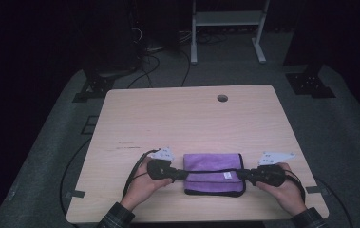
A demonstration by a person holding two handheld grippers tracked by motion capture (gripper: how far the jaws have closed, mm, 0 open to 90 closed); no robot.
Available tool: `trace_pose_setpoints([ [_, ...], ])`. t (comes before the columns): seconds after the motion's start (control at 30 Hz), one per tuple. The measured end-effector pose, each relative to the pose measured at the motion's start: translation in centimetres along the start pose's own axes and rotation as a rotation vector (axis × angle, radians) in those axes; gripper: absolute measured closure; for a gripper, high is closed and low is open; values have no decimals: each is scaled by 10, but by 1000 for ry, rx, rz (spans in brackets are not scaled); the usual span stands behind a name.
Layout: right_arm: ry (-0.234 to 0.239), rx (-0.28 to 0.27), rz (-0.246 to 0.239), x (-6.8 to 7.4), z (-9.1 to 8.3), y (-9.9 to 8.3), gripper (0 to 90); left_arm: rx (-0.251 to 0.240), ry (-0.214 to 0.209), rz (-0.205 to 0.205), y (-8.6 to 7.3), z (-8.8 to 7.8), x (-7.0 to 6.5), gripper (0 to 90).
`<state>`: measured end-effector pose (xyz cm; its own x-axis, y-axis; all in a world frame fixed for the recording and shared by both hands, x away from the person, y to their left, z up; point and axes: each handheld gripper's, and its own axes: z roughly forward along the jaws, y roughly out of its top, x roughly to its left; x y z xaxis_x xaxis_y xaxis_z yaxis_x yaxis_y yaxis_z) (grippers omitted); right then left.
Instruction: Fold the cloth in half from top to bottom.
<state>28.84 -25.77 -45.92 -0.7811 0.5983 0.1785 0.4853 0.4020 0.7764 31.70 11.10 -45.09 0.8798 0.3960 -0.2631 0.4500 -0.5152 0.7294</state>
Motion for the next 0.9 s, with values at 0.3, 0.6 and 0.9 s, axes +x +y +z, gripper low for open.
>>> trace_pose_setpoints([
  [0.3, 30, -80, -13, -1, -13, 8, 702, -68, -4, 22, 12, -19, 0, 725],
  [0.6, -24, -55, -9, -21, 6, 24, 850, -64, 62, 19, 26, -1, 17, 798],
  [0.9, 30, 34, 1, -22, 19, 11, 887, 2, 19, 19, 12, 15, 7, 801],
])
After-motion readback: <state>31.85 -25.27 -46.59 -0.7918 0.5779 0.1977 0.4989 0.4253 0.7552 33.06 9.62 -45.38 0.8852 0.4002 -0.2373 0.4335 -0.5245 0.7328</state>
